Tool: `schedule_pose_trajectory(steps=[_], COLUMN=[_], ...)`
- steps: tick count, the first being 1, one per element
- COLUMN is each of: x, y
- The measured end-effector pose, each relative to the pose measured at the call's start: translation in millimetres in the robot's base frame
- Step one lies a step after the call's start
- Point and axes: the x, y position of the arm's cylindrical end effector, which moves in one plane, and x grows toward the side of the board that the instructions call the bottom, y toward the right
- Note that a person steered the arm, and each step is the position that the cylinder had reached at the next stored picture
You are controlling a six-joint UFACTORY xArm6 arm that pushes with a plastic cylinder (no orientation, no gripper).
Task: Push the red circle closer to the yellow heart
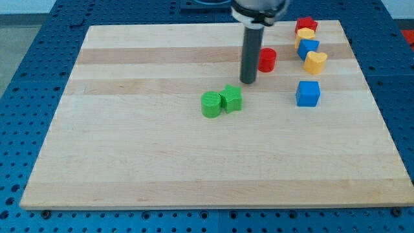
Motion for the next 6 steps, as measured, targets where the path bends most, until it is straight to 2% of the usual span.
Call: schedule_pose_trajectory(steps=[2, 3, 6], x=[-61.8, -83.1, -70.1], y=[-29.8, -14.3, 31.2])
